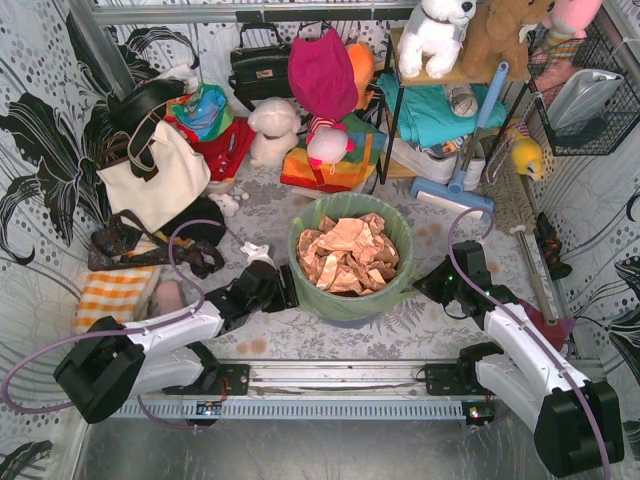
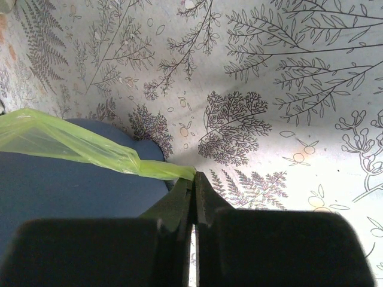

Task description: Tie the trash bag

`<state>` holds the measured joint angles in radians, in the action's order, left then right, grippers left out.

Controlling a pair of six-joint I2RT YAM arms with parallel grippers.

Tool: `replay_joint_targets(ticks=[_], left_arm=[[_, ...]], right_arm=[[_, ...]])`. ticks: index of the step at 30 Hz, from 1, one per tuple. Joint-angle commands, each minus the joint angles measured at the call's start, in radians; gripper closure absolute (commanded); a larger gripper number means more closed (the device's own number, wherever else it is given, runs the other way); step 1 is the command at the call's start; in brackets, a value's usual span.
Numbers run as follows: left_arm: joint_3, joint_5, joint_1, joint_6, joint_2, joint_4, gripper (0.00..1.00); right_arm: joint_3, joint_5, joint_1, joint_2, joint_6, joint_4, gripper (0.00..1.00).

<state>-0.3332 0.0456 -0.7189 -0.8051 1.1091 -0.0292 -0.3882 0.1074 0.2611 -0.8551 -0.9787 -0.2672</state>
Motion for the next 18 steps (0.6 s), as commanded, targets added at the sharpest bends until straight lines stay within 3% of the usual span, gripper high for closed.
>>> replay_joint_targets(ticks=[1,8,18], left_arm=[[-0.016,0.003,0.001,-0.011,0.022,0.001,0.28],[-0.037,0.035,0.001,-0.029,0.078,0.048,0.28],[-0.067,0.08,0.004,-0.032,0.103,0.083,0.49]], right_arm=[[-0.019,-0.021,-0.003,0.017,-0.006,-0.012,1.0],[-0.023,-0.023,-0.003,0.016,-0.002,-0.015,1.0],[-0.02,-0.033,-0.003,0.032,0.002,-0.024,1.0]])
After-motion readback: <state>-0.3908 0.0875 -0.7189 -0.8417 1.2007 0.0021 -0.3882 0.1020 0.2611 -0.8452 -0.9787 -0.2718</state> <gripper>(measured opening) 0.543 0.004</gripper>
